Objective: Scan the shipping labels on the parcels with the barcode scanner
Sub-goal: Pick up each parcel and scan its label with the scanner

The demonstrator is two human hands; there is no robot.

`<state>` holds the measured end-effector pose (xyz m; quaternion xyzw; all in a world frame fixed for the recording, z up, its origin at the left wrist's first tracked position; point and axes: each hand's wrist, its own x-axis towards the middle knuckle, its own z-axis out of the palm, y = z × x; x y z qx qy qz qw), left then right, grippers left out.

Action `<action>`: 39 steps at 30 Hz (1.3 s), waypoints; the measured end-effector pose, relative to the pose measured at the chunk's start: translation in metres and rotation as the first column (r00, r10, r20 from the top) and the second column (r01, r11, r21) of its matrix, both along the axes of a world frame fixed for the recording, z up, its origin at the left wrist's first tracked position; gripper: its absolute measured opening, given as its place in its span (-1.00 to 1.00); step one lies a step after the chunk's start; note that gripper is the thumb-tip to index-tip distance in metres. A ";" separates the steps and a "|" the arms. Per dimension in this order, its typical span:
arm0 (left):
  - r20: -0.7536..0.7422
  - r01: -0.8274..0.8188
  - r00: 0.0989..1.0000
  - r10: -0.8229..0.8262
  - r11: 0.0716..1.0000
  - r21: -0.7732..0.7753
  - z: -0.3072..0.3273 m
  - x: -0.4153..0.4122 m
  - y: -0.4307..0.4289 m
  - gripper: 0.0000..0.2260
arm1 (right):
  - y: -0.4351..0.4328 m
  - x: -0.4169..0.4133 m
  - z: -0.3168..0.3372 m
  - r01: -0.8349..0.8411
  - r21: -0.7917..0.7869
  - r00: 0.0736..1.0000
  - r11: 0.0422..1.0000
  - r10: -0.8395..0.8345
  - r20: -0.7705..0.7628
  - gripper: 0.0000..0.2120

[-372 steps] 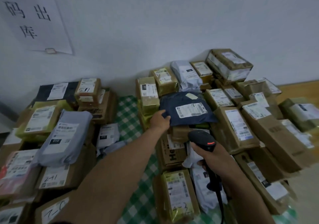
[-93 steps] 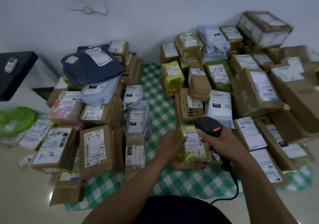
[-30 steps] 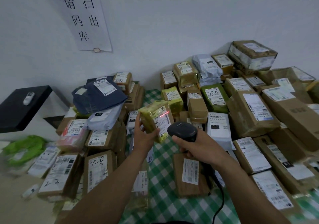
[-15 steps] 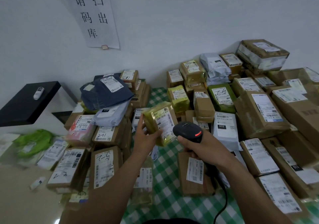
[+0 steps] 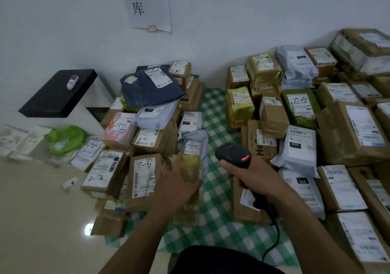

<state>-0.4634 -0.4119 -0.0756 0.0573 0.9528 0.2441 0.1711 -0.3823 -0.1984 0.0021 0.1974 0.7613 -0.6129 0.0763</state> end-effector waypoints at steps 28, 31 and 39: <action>0.102 0.114 0.974 -0.201 0.831 0.545 0.004 -0.056 0.160 -0.74 | 0.059 0.020 -0.025 0.305 -0.027 0.952 0.952 -0.305 0.005 -0.75; 0.250 0.022 0.947 -0.202 0.817 0.576 0.011 -0.070 0.216 -0.71 | 0.081 0.029 -0.028 0.397 -0.015 0.918 0.918 -0.396 0.023 -0.69; 0.623 -0.261 0.768 -0.146 0.817 0.514 -0.004 -0.092 0.303 -0.42 | 0.111 0.038 -0.037 0.483 0.029 0.874 0.875 -0.484 0.031 -0.82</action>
